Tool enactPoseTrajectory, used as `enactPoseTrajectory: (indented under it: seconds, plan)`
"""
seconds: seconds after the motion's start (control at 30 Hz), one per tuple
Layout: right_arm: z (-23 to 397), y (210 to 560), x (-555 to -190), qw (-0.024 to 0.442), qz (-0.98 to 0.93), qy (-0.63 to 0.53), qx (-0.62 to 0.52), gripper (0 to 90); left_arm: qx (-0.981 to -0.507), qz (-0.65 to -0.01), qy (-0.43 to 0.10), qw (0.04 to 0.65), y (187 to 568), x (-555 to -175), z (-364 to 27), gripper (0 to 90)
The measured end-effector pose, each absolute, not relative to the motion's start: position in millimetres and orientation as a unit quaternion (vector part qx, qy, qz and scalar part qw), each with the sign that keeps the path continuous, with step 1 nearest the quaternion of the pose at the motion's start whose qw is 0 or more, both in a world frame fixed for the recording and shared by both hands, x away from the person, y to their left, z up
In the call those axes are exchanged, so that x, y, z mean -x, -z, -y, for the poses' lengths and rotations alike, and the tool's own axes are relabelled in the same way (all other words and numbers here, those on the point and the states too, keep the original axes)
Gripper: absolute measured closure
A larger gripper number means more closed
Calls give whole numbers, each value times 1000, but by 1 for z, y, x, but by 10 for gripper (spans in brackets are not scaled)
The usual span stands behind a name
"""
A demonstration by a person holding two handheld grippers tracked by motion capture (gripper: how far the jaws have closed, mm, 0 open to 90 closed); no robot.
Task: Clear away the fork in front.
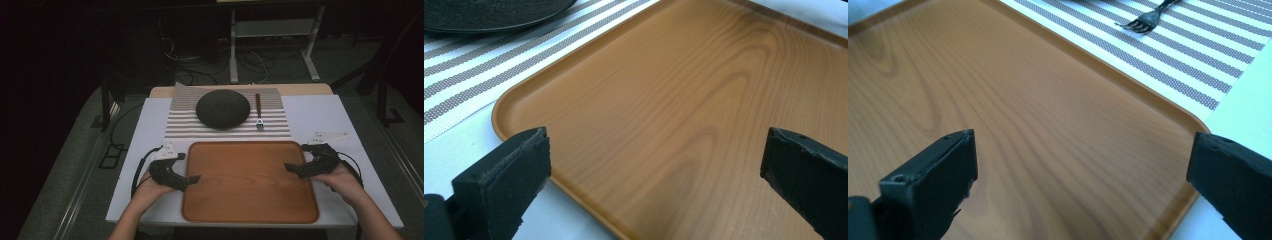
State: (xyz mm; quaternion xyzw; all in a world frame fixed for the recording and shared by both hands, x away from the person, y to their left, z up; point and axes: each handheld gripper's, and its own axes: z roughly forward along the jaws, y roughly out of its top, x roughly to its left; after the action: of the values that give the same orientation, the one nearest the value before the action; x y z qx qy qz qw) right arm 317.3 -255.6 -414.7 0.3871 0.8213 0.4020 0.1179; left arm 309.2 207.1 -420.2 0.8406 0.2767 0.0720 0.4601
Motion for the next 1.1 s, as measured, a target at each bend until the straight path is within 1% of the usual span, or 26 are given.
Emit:
enactPoseTrajectory:
  seconds: [0.73,1.1]
  plan:
    - [240,406,-345,122,-818,-400,-395,3,-841,-272,-74,462,420,-308,-206,0]
    - [232,404,-365,123,-818,-395,-398,15,-837,-273,-71,469,419,-307,-206,0]
